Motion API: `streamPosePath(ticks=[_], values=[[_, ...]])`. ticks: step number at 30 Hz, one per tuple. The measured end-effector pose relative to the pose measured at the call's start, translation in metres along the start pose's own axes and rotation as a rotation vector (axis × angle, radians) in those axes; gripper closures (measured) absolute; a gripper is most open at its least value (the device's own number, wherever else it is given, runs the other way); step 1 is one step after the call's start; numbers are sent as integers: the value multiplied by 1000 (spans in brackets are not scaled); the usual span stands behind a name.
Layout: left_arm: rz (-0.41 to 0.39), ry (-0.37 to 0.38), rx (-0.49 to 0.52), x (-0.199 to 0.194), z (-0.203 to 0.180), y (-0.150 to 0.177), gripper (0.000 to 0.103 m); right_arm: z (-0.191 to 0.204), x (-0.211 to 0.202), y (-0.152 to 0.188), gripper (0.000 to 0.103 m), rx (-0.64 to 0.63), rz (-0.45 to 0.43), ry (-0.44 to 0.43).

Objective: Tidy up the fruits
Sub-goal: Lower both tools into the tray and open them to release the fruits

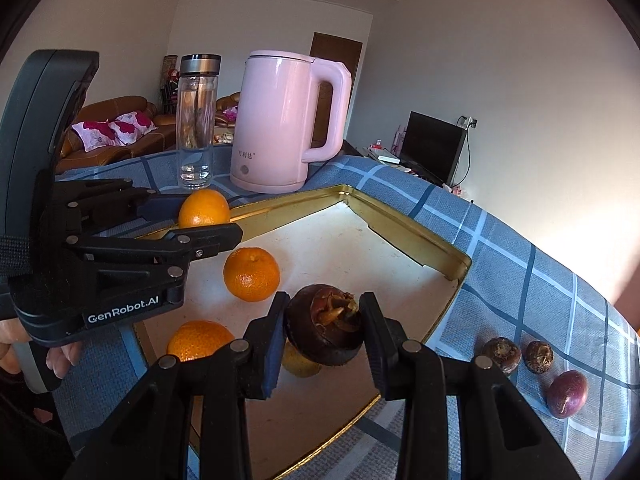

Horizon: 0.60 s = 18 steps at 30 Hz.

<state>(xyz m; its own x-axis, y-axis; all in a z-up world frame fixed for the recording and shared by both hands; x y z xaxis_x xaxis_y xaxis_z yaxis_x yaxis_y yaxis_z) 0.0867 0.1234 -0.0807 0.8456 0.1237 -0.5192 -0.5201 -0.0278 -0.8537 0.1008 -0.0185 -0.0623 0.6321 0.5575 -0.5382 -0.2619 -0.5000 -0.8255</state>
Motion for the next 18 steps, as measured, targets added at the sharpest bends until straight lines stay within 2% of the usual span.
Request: streamPosePath(ticks=[18], values=[[69, 39, 7, 10, -2, 3, 62, 3, 8, 7, 65, 4, 50, -17]])
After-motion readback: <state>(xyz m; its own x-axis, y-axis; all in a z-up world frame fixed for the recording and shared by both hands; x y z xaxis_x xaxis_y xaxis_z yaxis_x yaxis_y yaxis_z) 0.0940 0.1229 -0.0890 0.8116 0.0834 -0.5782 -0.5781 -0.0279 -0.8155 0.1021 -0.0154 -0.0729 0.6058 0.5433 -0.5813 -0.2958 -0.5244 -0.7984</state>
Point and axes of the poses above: each gripper's, at about its wrist camera, not at the fingertips, and x roughly the way its jaws point, z to its left, y to its underside, the point moved 4 cm from there along x, roughly the way its jaws point, and after that the axes turned 2 degrees about y, right-handed, at the moved point
